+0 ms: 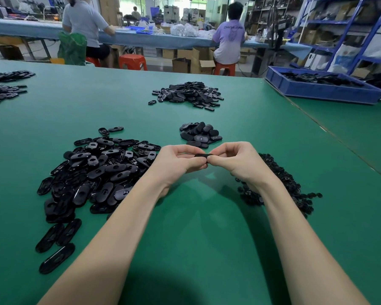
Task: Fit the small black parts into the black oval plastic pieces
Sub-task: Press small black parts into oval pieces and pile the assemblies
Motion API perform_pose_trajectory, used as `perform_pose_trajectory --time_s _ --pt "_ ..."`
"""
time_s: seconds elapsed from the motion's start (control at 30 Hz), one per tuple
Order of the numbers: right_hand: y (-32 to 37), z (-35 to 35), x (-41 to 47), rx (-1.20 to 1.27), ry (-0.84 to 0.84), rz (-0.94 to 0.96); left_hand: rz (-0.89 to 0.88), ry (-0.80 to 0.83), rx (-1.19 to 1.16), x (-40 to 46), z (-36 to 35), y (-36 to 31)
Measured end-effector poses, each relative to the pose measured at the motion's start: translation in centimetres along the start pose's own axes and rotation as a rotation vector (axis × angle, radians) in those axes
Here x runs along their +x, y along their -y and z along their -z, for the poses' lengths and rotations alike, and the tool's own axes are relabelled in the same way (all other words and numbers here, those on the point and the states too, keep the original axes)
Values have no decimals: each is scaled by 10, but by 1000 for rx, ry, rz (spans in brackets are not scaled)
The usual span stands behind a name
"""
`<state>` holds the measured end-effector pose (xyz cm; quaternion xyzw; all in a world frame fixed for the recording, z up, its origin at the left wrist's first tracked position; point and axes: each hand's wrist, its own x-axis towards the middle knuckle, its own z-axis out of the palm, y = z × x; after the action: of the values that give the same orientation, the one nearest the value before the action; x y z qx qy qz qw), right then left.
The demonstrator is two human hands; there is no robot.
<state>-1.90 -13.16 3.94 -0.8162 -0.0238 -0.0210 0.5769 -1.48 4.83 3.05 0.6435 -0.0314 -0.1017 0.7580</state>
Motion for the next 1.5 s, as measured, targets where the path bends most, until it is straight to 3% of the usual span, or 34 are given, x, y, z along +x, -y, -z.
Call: perform_pose_trajectory --time_s 0.4,0.53,0.77,0.97,1.13,1.33,1.5 --pt "-7 -9 5 4 -54 4 -107 -72 150 3 -4 7" --pt "-9 -1 3 152 -58 -96 -293 -54 500 7 3 3" --pt "-14 5 4 63 -141 -139 -397 -218 838 52 -5 4" --pt "-13 0 2 79 -71 -127 -199 -439 834 108 -23 3" --pt "-12 -1 3 74 -24 -132 -132 -465 839 120 -21 8" --pt "-13 -5 2 100 -21 -111 -248 -446 824 96 -5 2" --pt "-14 -13 3 -20 22 -84 -336 -463 853 56 26 1"
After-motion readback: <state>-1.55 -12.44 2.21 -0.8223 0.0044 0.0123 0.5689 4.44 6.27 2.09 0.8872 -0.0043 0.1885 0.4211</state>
